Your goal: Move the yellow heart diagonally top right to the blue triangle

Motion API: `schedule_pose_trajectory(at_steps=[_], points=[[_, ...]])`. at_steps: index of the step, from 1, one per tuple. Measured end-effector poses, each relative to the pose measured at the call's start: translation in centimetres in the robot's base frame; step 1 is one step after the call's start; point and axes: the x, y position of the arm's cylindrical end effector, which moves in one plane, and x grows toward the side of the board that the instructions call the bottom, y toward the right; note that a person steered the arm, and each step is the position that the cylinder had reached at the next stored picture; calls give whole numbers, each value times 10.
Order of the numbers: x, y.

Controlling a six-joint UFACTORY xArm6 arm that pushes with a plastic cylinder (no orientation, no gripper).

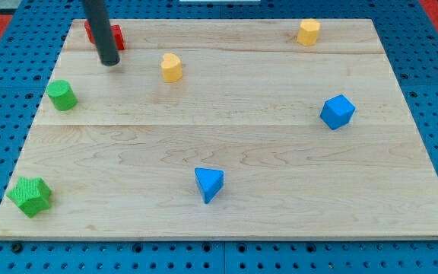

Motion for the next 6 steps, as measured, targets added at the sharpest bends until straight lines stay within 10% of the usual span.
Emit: schedule_pose_trajectory(at_steps=[4,6], points=[[-30,234],[7,240]])
